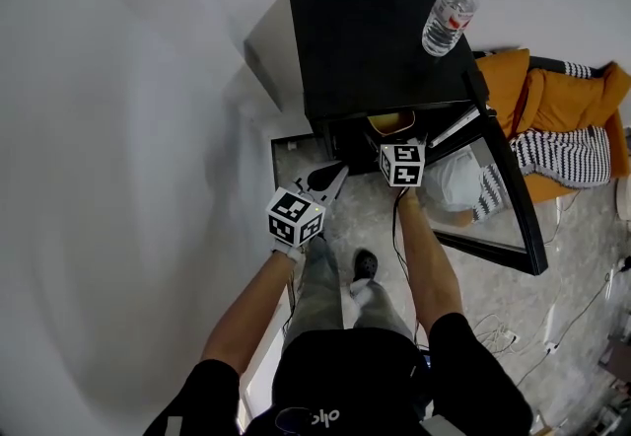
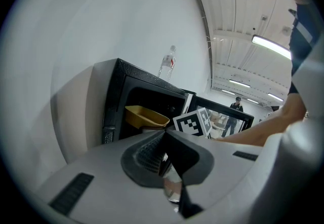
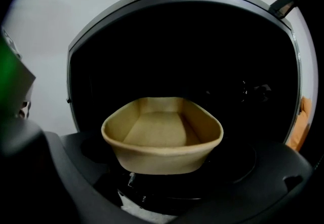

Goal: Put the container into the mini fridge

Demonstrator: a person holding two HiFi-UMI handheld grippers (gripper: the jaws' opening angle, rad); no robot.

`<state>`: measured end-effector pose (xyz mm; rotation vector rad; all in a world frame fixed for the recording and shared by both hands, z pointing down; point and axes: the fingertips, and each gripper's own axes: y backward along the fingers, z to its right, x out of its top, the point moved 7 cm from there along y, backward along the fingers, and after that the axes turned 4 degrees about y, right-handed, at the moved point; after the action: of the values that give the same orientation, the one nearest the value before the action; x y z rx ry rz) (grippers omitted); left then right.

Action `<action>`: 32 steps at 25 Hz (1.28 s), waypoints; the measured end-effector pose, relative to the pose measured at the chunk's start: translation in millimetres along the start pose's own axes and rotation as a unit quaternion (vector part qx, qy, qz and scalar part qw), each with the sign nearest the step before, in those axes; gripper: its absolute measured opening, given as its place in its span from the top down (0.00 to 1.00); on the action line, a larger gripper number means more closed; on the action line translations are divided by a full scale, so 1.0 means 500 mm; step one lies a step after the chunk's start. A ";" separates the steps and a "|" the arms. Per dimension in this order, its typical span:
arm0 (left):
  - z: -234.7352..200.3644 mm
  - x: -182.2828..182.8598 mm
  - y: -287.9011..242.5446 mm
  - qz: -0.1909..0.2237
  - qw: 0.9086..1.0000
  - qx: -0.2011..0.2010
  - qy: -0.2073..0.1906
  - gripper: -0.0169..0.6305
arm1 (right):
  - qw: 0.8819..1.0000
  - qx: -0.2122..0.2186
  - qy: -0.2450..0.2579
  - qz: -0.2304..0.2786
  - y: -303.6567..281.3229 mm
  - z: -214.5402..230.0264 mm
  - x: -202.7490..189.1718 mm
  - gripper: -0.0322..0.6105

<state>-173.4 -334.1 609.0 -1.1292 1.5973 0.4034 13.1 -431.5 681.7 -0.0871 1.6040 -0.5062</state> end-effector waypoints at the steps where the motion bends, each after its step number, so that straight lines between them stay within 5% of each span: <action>1: -0.001 -0.001 -0.001 0.000 1.000 0.000 0.000 0.96 | 1.000 0.002 0.001 0.000 0.001 -0.001 -0.001 0.10; 32: -0.003 0.011 -0.007 0.007 1.000 0.002 0.004 0.96 | 0.999 0.034 0.007 0.002 0.069 -0.001 -0.009 0.03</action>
<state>-171.2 -339.5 605.7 -1.1172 1.6131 0.4052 21.4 -398.7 673.3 -0.0294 1.5982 -0.5578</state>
